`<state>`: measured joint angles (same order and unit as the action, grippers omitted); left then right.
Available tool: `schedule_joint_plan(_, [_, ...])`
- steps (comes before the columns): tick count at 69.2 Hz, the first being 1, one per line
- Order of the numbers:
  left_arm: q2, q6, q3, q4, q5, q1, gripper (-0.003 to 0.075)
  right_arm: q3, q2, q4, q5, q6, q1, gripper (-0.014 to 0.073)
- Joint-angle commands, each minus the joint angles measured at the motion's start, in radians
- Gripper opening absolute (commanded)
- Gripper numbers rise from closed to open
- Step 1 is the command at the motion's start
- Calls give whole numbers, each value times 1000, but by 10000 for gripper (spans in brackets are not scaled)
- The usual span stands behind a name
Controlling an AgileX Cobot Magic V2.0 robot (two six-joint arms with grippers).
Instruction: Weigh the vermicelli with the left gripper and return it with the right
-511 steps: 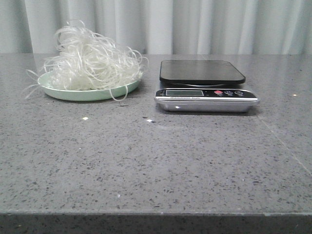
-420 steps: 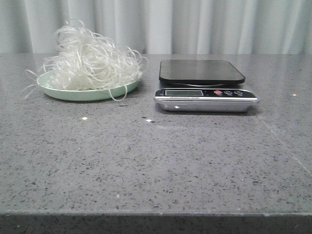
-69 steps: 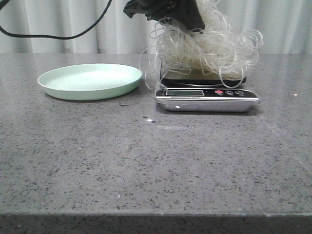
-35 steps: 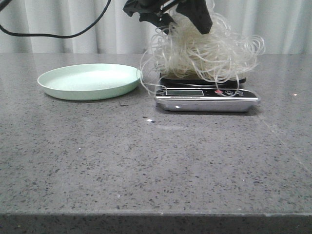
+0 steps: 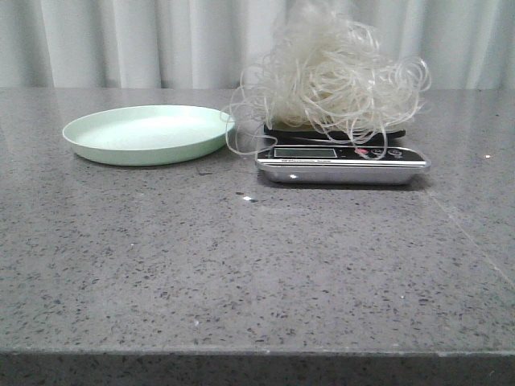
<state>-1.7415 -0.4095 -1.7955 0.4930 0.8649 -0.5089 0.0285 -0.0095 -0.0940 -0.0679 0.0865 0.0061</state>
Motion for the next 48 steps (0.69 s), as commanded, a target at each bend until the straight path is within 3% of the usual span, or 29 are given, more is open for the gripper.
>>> schedule_joint_plan(1, [87,22,-7,10,-24,42,470,-9,-16,14,86,7,-4,151])
schedule_joint_plan(10, [130,22,33,3,-22,89,466,-9,-16,14,86,7,-4,151])
schedule_joint_plan(22, [242,22,154,-24,-43,188,365,-9,-16,14,86,7,-4,151])
schedule_joint_plan(48, [630,22,607,-28,-296,475,200,-9,-16,14,86,7,-4,151])
